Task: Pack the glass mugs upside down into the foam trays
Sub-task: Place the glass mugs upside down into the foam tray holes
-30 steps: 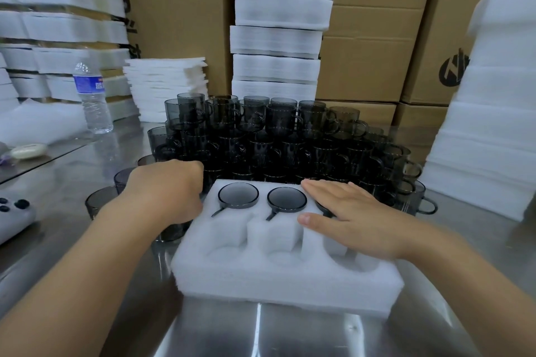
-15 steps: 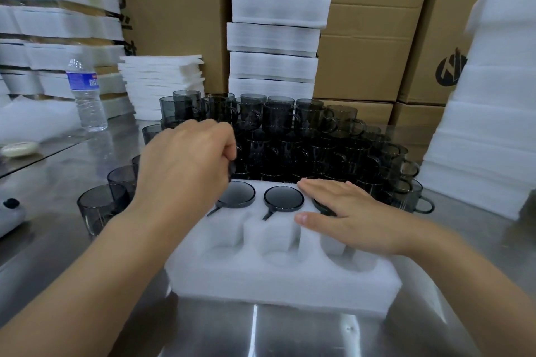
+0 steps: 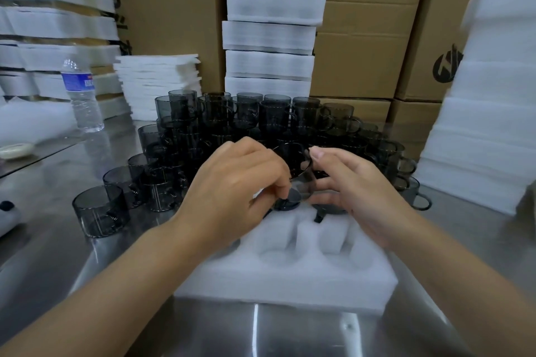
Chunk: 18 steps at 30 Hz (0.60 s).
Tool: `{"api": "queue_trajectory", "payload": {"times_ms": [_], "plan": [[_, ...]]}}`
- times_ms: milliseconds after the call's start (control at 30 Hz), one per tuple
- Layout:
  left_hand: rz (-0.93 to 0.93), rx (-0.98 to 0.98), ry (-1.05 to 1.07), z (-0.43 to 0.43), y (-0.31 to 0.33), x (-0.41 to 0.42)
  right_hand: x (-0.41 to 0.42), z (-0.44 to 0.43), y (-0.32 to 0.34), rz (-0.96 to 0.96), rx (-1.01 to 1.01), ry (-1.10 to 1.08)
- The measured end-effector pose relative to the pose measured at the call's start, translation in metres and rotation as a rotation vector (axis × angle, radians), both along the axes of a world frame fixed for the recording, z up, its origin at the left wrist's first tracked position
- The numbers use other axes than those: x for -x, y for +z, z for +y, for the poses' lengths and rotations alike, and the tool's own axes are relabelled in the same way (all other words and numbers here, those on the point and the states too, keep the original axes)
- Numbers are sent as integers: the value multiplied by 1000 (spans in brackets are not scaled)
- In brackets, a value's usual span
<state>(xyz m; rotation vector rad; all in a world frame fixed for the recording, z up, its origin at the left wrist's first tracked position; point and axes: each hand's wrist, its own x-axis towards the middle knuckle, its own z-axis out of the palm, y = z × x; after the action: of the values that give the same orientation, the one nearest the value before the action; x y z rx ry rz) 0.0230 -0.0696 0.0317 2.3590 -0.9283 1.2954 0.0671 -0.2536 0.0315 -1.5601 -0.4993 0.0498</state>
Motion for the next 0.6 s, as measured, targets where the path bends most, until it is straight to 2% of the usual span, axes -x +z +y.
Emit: {"api": "queue_trajectory", "payload": {"times_ms": [167, 433, 600], "plan": [[71, 24, -42, -1, -2, -1, 1, 0, -3, -40, 41, -40], [565, 351, -39, 4, -5, -4, -1, 1, -4, 18, 11, -54], [781, 312, -80, 8, -8, -11, -1, 1, -5, 14, -10, -40]]}}
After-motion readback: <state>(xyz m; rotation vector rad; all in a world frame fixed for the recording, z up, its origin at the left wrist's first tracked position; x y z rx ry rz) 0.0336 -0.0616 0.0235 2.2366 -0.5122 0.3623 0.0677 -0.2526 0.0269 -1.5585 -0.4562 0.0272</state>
